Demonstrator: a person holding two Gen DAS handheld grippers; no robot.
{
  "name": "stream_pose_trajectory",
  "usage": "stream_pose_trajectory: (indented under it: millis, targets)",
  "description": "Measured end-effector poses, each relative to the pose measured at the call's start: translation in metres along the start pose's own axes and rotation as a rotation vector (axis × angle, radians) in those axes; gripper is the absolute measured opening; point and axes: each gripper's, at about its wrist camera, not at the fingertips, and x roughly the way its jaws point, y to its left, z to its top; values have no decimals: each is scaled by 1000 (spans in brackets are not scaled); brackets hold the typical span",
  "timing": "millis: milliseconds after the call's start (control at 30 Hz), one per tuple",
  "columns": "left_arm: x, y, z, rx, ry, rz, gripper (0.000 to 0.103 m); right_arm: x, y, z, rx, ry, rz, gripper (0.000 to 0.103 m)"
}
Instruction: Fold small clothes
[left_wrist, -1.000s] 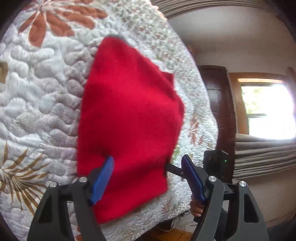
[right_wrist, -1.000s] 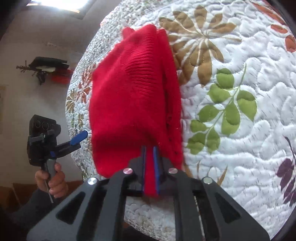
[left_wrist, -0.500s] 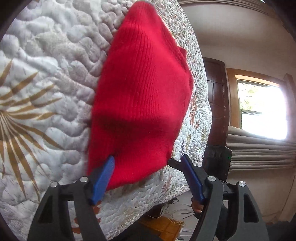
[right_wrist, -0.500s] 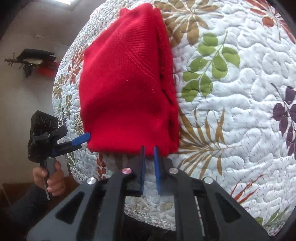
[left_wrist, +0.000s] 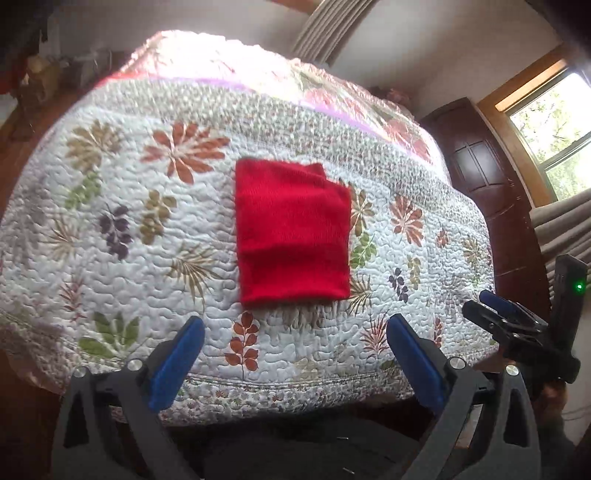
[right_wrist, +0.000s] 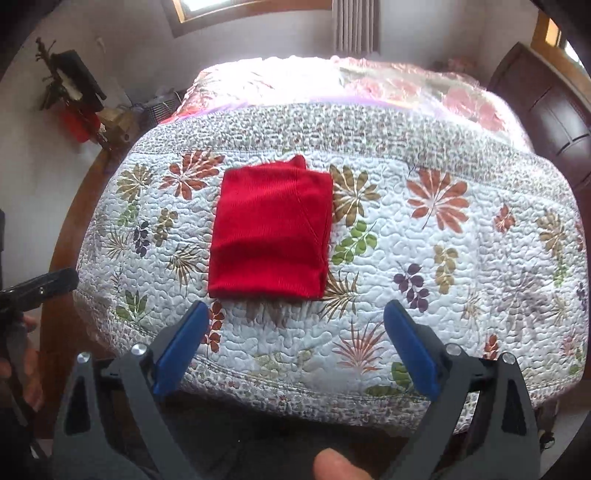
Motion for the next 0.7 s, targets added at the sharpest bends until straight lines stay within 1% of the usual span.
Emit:
stream_pose_trajectory:
  millis: [67,133,200,267,333,400,467,700]
  targets:
    - [-35,-22,-5,7,-71,54,99,-29,5,2,-22,-41,-18,95]
    - [-60,-43,-6,17,-118,98,99,-59,6,4,-16,-76,-1,96]
    - [-79,-63,-8,36,-133,160,99,-88,6,5,-14,-109,11,99]
    - [-95,-79,-10,45,-154,187,99,-110,7,5,-27,-125,5,99]
    - [-107,-92,-13,37,-158,183,99,-127,8,5,-37,-138,-17,99]
    - [-114,-100,-18,18,-140,158,99,-140,8,3,-52,-154,-38,99]
    - [-115,-106,-22,11,-115,161,99,-149,7,1,-54,-163,-46,100]
    - [-116,-119,-36,7,-94,150,99,-156,6,-5,-66,-141,-28,100]
